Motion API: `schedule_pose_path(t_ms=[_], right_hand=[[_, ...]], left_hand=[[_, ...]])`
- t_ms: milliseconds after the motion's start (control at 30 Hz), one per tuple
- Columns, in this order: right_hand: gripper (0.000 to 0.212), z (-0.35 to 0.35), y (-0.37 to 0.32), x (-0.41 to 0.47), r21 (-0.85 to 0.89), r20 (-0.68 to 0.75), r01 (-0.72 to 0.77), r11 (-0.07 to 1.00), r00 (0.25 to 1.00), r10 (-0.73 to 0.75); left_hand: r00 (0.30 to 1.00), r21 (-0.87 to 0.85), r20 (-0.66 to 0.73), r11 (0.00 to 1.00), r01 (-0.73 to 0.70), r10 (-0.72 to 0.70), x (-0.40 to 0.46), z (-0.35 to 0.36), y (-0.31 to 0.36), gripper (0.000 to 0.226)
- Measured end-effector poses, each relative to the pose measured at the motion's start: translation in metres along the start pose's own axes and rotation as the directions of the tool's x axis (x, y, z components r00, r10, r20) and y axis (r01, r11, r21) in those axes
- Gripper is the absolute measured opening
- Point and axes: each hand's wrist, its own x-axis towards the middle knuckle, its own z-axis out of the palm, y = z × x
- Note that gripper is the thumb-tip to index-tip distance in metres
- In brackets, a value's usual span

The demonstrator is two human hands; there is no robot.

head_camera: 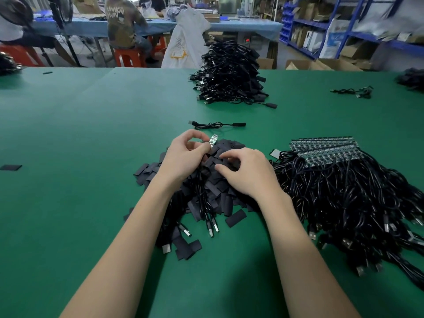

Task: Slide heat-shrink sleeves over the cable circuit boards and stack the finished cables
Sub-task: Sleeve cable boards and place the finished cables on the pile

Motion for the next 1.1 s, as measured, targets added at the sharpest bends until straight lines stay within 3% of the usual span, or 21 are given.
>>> schedule_pose_path(t_ms=[133,267,367,433,500,567,667,867,967,1100], right_hand=[[0.017,0.011,-0.004,0.000,0.070,-0.057,-0.046,0.997,0.997,0.050],[0.021,0.009,0.001,0.006,0.110,-0.043,-0.026,0.994,0.999,0.030],[0.017,0.007,0.004,0.008,0.297,-0.080,-0.021,0.955,0.996,0.047],[0.016,0.003,0.003,0.008,0.552,-0.063,-0.058,0.832,0.992,0.111],[0.019,-0.001,-0.001,0.007,0.792,0.032,-0.108,0.601,0.990,0.136],[0.021,-0.004,-0.003,0.006,0.907,0.108,-0.147,0.394,0.987,0.119],[0.022,-0.006,-0.003,0.005,0.959,0.165,-0.186,0.213,0.980,0.113],[0.026,-0.010,-0.004,0.002,0.971,0.199,-0.211,0.116,0.975,0.102],[0.022,-0.015,-0.002,0.002,0.970,0.200,-0.214,0.116,0.972,0.121],[0.015,-0.019,-0.001,0.003,0.982,0.181,-0.188,0.027,0.968,0.177]], left_hand=[[1.000,-0.021,0.015,1.000,-0.005,0.006,-0.002,0.003,-0.001,0.010],[1.000,-0.043,0.025,0.999,-0.012,0.013,-0.002,0.002,0.000,0.008],[0.998,-0.059,0.054,0.998,-0.016,0.020,-0.003,0.002,0.001,0.010],[0.996,-0.078,0.092,0.997,-0.011,0.018,-0.005,0.003,0.003,0.011],[0.991,-0.104,0.131,0.994,-0.010,0.024,-0.006,0.005,0.005,0.012],[0.988,-0.146,0.154,0.989,-0.012,0.034,-0.008,0.006,0.007,0.013],[0.985,-0.191,0.168,0.982,0.001,0.031,-0.008,0.006,0.009,0.010],[0.976,-0.349,0.215,0.936,0.050,0.028,-0.007,0.003,0.009,0.010],[0.967,-0.372,0.255,0.925,0.077,0.022,-0.007,0.001,0.008,0.010],[0.959,-0.384,0.283,0.918,0.098,0.016,-0.007,0.001,0.007,0.013]])
